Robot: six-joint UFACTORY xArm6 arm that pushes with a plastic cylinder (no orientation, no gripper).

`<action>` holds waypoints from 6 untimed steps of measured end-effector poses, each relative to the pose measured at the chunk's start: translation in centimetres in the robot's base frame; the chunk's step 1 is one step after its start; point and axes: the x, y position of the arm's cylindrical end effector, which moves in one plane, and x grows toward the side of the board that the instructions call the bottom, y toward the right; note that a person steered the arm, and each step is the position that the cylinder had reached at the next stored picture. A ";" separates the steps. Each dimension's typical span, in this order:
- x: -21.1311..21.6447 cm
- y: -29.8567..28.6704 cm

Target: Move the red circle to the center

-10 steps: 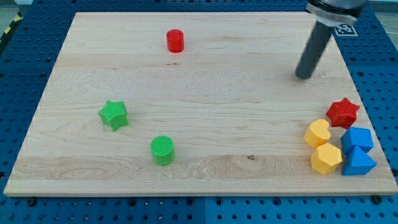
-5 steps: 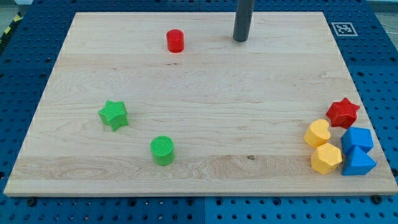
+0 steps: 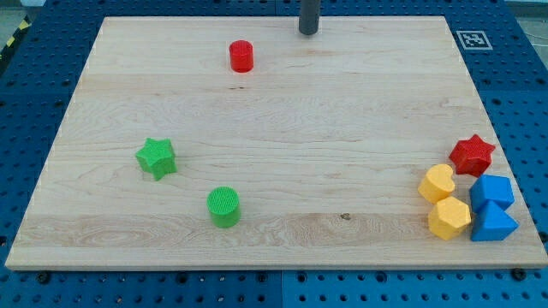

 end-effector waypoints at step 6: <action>-0.2 -10.1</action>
